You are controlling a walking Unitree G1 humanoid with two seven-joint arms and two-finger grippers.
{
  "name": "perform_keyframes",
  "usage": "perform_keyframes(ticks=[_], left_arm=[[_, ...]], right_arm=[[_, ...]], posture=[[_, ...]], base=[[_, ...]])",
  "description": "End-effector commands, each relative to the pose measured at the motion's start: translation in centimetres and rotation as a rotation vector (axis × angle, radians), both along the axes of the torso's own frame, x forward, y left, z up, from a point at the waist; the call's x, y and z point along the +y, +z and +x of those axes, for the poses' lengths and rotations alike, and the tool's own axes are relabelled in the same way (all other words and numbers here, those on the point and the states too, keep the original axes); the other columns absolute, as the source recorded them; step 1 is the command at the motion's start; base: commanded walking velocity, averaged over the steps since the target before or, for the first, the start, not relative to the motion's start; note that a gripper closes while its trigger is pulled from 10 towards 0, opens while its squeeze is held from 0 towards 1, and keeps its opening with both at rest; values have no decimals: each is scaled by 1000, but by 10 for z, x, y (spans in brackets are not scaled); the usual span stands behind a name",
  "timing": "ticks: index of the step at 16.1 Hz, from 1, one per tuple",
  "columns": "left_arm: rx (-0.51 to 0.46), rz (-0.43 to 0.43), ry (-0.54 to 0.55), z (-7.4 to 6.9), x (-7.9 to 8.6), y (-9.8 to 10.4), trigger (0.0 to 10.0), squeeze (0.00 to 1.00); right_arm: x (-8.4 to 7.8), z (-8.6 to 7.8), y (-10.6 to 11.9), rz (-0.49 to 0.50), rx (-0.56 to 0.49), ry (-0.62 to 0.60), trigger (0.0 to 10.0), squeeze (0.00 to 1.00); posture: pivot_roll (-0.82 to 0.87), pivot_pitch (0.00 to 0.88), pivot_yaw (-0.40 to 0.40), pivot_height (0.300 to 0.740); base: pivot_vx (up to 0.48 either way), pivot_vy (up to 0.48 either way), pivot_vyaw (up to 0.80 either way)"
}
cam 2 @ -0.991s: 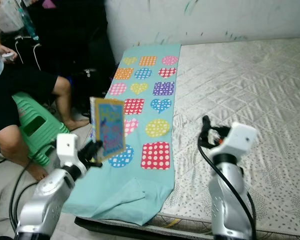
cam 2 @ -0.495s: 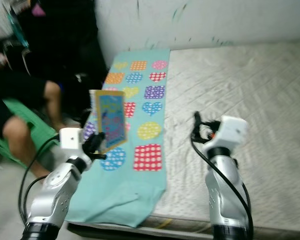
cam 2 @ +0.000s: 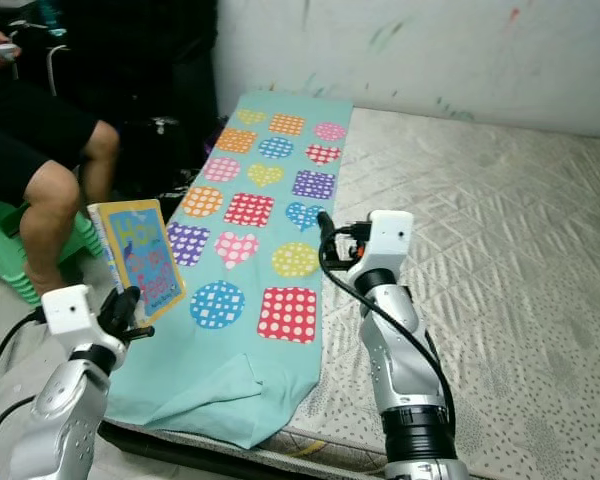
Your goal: Clean up the room
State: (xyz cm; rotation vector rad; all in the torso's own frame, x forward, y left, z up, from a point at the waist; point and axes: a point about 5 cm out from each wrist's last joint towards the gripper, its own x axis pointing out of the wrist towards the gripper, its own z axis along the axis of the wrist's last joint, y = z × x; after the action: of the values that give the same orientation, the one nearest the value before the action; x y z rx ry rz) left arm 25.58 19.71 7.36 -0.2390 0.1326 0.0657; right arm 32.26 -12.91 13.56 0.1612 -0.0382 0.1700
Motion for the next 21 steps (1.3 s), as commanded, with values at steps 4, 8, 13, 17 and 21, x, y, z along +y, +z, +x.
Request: perform_keyframes(ticks=[4,8,13,17,21], left_arm=[[-51,-47,-29,6,-6,10,10000,0],[-59,-57,-95,13,-16,16,10000,0],[-60,-74,-90,17,-17,17,10000,0],[-52,-71,-102,16,-18,17,10000,0],[-70,-69,-125,16,-23,21,10000,0]], right_arm=[[-15,-10,-3,-23,4,-26,10000,0],[-32,-14,-5,-38,11,-78,10000,0],[-25,-18,-2,-46,4,-50,10000,0],[-26,-20,-3,-40,10,-61,10000,0],[-24,-22,-5,-37,16,-57,10000,0]], posture=[[-123,0,-23,740],[-143,12,-2,740],[-150,26,-6,740],[-144,35,3,740],[-142,40,6,740]], base=[[0,0,-800],[0,0,-800],[0,146,-270],[0,480,0],[0,120,0]])
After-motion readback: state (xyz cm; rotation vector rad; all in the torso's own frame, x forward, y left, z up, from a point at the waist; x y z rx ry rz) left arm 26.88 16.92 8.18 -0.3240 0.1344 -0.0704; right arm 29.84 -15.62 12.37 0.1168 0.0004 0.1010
